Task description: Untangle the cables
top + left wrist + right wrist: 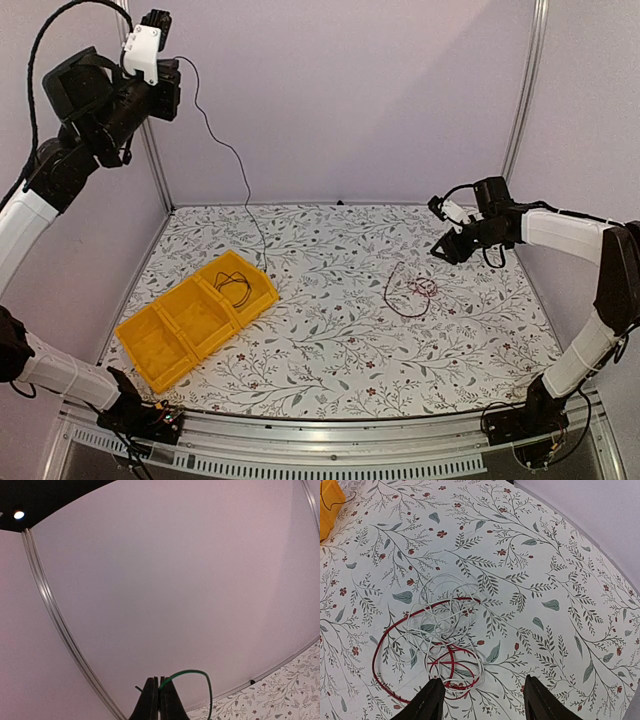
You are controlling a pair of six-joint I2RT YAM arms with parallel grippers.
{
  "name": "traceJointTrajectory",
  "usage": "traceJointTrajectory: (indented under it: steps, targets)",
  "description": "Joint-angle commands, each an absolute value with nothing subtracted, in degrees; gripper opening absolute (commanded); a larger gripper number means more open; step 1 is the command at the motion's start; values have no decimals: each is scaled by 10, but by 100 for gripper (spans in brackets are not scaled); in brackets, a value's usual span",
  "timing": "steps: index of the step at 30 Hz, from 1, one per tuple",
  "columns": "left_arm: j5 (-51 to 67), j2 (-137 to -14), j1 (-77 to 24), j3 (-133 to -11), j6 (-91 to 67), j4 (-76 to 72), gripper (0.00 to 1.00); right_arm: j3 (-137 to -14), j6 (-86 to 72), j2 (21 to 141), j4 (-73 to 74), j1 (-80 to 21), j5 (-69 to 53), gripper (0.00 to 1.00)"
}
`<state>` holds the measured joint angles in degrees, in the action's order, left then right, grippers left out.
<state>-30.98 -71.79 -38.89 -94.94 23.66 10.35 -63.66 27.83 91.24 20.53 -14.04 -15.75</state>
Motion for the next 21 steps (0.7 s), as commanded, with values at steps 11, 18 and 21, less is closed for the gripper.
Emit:
traceJointTrajectory:
  steps: [11, 18, 21]
  targets:
    - [-313, -721, -373, -1034, 245, 96, 0, -631, 281, 920, 202, -136, -164, 58]
    - [-321, -705, -373, -1026, 251, 94, 0, -631, 282, 923, 204, -136, -166, 58]
    - [-325, -697, -373, -1017, 251, 96, 0, -632, 282, 924, 204, -136, -168, 58]
